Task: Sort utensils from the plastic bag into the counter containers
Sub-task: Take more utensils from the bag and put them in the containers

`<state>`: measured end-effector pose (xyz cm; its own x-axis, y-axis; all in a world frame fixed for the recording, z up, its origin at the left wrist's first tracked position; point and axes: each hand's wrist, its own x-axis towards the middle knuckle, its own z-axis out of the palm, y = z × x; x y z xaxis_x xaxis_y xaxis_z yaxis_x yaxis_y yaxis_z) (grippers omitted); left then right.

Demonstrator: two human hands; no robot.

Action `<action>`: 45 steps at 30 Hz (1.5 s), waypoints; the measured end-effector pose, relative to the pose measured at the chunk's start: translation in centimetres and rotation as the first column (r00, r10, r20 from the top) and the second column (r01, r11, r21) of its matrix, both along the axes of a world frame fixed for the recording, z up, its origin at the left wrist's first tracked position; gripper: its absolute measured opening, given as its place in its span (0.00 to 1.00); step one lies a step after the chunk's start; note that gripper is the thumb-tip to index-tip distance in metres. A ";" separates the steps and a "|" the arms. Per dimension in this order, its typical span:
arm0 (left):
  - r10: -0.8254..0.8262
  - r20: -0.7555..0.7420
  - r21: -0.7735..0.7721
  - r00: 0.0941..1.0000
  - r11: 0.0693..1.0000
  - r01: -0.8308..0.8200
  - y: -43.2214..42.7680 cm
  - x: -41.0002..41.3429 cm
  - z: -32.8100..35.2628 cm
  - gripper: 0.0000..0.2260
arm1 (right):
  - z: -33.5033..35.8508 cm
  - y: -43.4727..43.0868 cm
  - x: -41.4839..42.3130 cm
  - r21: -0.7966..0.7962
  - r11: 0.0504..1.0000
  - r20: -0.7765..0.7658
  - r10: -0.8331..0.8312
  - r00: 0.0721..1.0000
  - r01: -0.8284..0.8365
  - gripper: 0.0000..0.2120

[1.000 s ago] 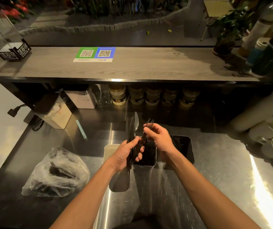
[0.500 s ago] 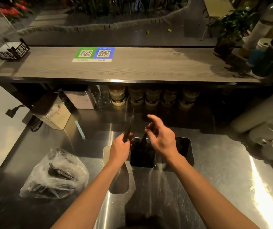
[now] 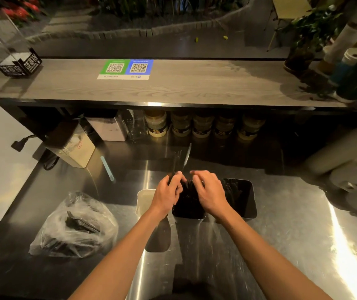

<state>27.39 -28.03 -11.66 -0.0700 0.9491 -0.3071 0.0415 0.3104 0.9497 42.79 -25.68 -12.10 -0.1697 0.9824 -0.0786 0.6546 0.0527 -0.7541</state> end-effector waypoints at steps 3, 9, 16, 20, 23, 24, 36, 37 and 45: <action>-0.079 0.191 -0.058 0.978 0.994 0.092 0.4 0.6 1.0 0.19 | 2.6 0.8 0.4 -0.272 0.959 -0.512 -0.211 0.833 0.076 0.17; -0.275 0.405 -0.103 0.872 0.934 0.342 1.0 2.9 2.6 0.21 | 6.1 1.3 2.4 -0.349 0.937 -0.731 -0.266 0.628 -0.010 0.11; -0.314 0.374 -0.108 0.873 0.920 0.377 1.7 5.4 2.9 0.17 | 5.6 0.7 6.0 -0.345 0.938 -0.764 -0.300 0.571 0.031 0.11; -0.301 0.202 -0.121 0.932 0.936 0.329 2.1 7.3 2.9 0.13 | 5.9 0.3 7.4 -0.274 0.959 -0.710 -0.255 0.656 0.076 0.12; -0.326 0.020 -0.106 0.945 0.939 0.326 2.6 9.0 3.0 0.09 | 6.1 0.3 8.0 -0.195 0.968 -0.592 -0.246 0.768 0.159 0.15; -0.338 -0.022 -0.092 0.941 0.938 0.335 2.7 9.5 3.0 0.06 | 6.2 0.3 8.3 -0.164 0.969 -0.555 -0.243 0.796 0.182 0.15; -0.451 0.083 -0.068 0.889 0.887 0.457 4.4 15.4 4.1 0.04 | 7.9 0.8 13.4 -0.083 0.994 -0.494 -0.107 0.863 0.076 0.08; -0.438 0.110 -0.054 0.892 0.894 0.445 4.4 15.9 4.2 0.04 | 7.8 0.9 13.7 -0.060 0.995 -0.461 -0.098 0.882 0.080 0.08; -0.308 0.179 -0.031 0.934 0.947 0.319 4.0 17.0 2.6 0.14 | 5.8 0.7 14.1 -0.010 0.990 -0.342 -0.138 0.929 0.144 0.07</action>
